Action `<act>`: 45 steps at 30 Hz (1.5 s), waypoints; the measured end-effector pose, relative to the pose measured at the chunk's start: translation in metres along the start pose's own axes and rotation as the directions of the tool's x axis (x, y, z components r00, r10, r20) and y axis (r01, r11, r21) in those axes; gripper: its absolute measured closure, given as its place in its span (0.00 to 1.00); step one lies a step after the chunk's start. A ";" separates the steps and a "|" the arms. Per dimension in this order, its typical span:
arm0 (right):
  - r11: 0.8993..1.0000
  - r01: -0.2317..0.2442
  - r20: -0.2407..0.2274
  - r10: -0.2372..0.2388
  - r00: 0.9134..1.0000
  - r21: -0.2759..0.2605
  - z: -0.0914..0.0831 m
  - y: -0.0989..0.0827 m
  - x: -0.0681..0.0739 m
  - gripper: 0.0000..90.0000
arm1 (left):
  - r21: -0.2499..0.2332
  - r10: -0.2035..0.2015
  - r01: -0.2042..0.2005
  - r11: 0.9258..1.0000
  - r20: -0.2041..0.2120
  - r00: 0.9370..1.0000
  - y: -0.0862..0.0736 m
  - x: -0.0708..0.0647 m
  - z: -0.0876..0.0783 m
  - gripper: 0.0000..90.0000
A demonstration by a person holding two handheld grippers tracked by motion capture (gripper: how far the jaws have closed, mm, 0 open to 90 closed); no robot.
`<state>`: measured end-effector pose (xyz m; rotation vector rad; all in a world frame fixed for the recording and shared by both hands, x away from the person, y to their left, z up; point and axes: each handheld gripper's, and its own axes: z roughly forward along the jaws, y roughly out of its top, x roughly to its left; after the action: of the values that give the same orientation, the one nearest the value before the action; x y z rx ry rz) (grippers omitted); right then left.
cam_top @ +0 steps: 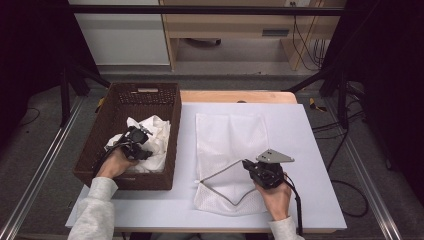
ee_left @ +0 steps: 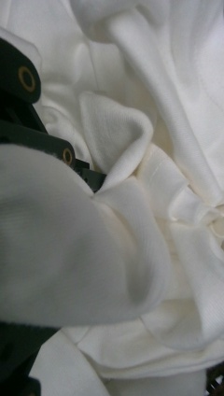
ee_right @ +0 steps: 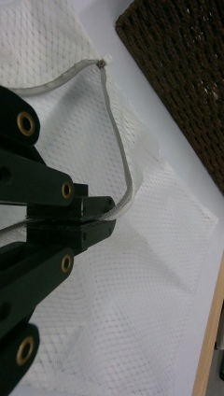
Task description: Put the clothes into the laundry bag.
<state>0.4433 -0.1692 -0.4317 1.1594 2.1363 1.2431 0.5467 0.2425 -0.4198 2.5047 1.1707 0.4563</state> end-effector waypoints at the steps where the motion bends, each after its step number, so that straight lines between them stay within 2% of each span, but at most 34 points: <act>1: 1.000 -0.004 0.001 0.004 1.000 0.000 0.000 0.000 -0.001 0.99 | -0.023 -0.009 0.009 1.000 -0.012 1.000 0.000 0.000 -0.003 0.72; 2: 1.000 -0.004 0.001 0.004 1.000 0.000 0.000 0.000 -0.001 0.99 | -0.023 -0.009 0.009 1.000 -0.012 1.000 0.000 0.000 -0.003 0.73; 3: 1.000 -0.001 0.002 0.001 1.000 -0.004 -0.001 0.000 -0.002 0.99 | -0.092 -0.032 0.028 0.995 -0.037 0.999 -0.002 0.002 -0.010 0.73; 5: 1.000 -0.002 0.002 0.002 1.000 -0.006 -0.001 0.000 -0.002 0.99 | -0.171 -0.060 0.049 0.984 -0.060 0.996 -0.005 0.002 -0.018 0.73; 6: 1.000 -0.005 0.002 0.005 1.000 -0.005 -0.001 0.000 -0.001 0.99 | -0.171 -0.060 0.049 0.984 -0.060 0.996 -0.005 0.002 -0.018 0.73; 7: 1.000 -0.002 0.003 0.002 1.000 -0.006 -0.001 0.000 -0.002 0.99 | -0.244 -0.089 0.066 0.967 -0.083 0.993 -0.008 0.003 -0.026 0.74; 8: 1.000 -0.002 0.003 0.002 1.000 -0.006 -0.001 0.000 -0.002 0.99 | -0.244 -0.089 0.066 0.967 -0.083 0.993 -0.008 0.003 -0.026 0.74; 10: 1.000 0.001 0.002 -0.001 1.000 -0.008 -0.002 0.000 -0.002 0.99 | -0.314 -0.112 0.071 0.947 -0.115 0.987 -0.011 0.003 -0.033 0.74; 12: 1.000 -0.004 0.002 0.004 1.000 -0.005 -0.002 0.000 -0.002 0.99 | -0.386 -0.148 0.087 0.919 -0.129 0.981 -0.014 0.004 -0.040 0.74; 13: 1.000 -0.001 0.001 0.001 1.000 -0.007 -0.002 0.000 -0.002 0.99 | -0.462 -0.187 0.111 0.880 -0.122 0.975 -0.019 0.007 -0.046 0.74; 14: 1.000 0.002 0.002 -0.002 1.000 -0.008 -0.002 0.000 -0.003 0.99 | -0.487 -0.202 0.122 0.865 -0.117 0.972 -0.020 0.008 -0.049 0.75; 15: 1.000 0.000 0.002 0.000 1.000 -0.006 -0.001 0.000 -0.002 0.99 | -0.520 -0.221 0.134 0.843 -0.109 0.969 -0.023 0.009 -0.052 0.75; 16: 1.000 0.000 0.002 0.000 1.000 -0.006 -0.001 0.000 -0.002 0.99 | -0.520 -0.221 0.134 0.843 -0.109 0.969 -0.023 0.009 -0.052 0.75; 17: 1.000 0.000 0.002 0.000 1.000 -0.005 -0.001 0.000 -0.002 0.99 | -0.572 -0.243 0.145 0.807 -0.098 0.965 -0.027 0.010 -0.057 0.75; 18: 1.000 0.000 0.002 0.000 1.000 -0.005 -0.001 0.000 -0.002 0.99 | -0.572 -0.243 0.145 0.807 -0.098 0.965 -0.027 0.010 -0.057 0.75; 19: 1.000 -0.002 0.002 0.002 1.000 -0.004 -0.001 0.000 -0.002 0.99 | -0.609 -0.257 0.139 0.781 -0.110 0.960 -0.029 0.010 -0.061 0.76; 20: 1.000 -0.002 0.002 0.002 1.000 -0.004 -0.001 0.000 -0.002 0.99 | -0.609 -0.257 0.139 0.781 -0.110 0.960 -0.029 0.010 -0.061 0.76; 21: 1.000 -0.004 0.002 0.004 1.000 -0.005 -0.001 0.000 -0.002 0.99 | -0.632 -0.264 0.137 0.763 -0.111 0.958 -0.030 0.010 -0.063 0.76; 22: 1.000 -0.003 0.003 0.003 1.000 -0.005 -0.001 0.000 -0.003 0.99 | -0.660 -0.278 0.139 0.739 -0.110 0.954 -0.032 0.011 -0.067 0.76; 23: 1.000 -0.003 0.003 0.003 1.000 -0.005 -0.001 0.000 -0.003 0.99 | -0.660 -0.278 0.139 0.739 -0.110 0.954 -0.032 0.011 -0.067 0.76; 24: 1.000 -0.001 0.003 0.001 1.000 -0.007 -0.001 0.000 -0.003 0.99 | -0.681 -0.298 0.152 0.716 -0.101 0.949 -0.034 0.013 -0.070 0.76; 26: 1.000 -0.003 0.003 0.003 1.000 -0.010 -0.001 0.000 -0.003 0.99 | -0.707 -0.333 0.177 0.685 -0.088 0.939 -0.036 0.016 -0.075 0.76; 28: 1.000 -0.004 0.003 0.004 1.000 -0.008 -0.001 0.000 -0.003 0.99 | -0.729 -0.354 0.193 0.657 -0.072 0.933 -0.037 0.019 -0.079 0.76; 31: 1.000 -0.005 0.003 0.005 1.000 -0.006 -0.001 0.000 -0.003 0.99 | -0.765 -0.382 0.206 0.610 -0.055 0.923 -0.037 0.021 -0.089 0.76; 33: 1.000 -0.002 0.004 0.002 1.000 -0.009 -0.001 0.000 -0.003 0.99 | -0.787 -0.385 0.190 0.587 -0.065 0.921 -0.036 0.020 -0.097 0.76; 34: 1.000 -0.003 0.005 0.003 1.000 -0.011 -0.002 0.000 -0.003 0.99 | -0.795 -0.384 0.179 0.580 -0.073 0.920 -0.035 0.020 -0.102 0.76; 35: 1.000 -0.004 0.005 0.004 1.000 -0.012 -0.002 0.000 -0.003 0.99 | -0.807 -0.381 0.169 0.566 -0.074 0.922 -0.033 0.019 -0.107 0.76; 36: 1.000 -0.007 0.005 0.007 1.000 -0.016 -0.003 0.000 -0.004 0.99 | -0.828 -0.386 0.155 0.539 -0.079 0.919 -0.031 0.018 -0.119 0.76; 37: 1.000 -0.007 0.005 0.007 1.000 -0.016 -0.003 0.000 -0.004 0.99 | -0.828 -0.386 0.155 0.539 -0.079 0.919 -0.031 0.018 -0.119 0.76; 39: 1.000 -0.010 0.005 0.011 1.000 -0.018 -0.004 0.000 -0.004 0.99 | -0.845 -0.394 0.152 0.513 -0.075 0.916 -0.028 0.017 -0.130 0.76; 40: 1.000 -0.009 0.005 0.009 1.000 -0.017 -0.004 0.000 -0.004 0.99 | -0.851 -0.396 0.146 0.505 -0.078 0.915 -0.026 0.017 -0.136 0.76; 41: 1.000 -0.007 0.005 0.007 1.000 -0.019 -0.004 0.000 -0.004 0.99 | -0.865 -0.403 0.136 0.482 -0.081 0.912 -0.025 0.017 -0.145 0.76; 42: 1.000 -0.007 0.005 0.007 1.000 -0.019 -0.004 0.000 -0.004 0.99 | -0.865 -0.403 0.136 0.482 -0.081 0.912 -0.025 0.017 -0.145 0.76; 45: 1.000 -0.008 0.005 0.008 1.000 -0.018 -0.004 0.000 -0.004 0.99 | -0.888 -0.414 0.130 0.440 -0.072 0.908 -0.025 0.018 -0.163 0.76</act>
<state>0.4433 -0.1742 -0.4298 1.1638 2.1144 1.2594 0.4723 0.2984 -0.2822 1.3304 1.0182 1.0362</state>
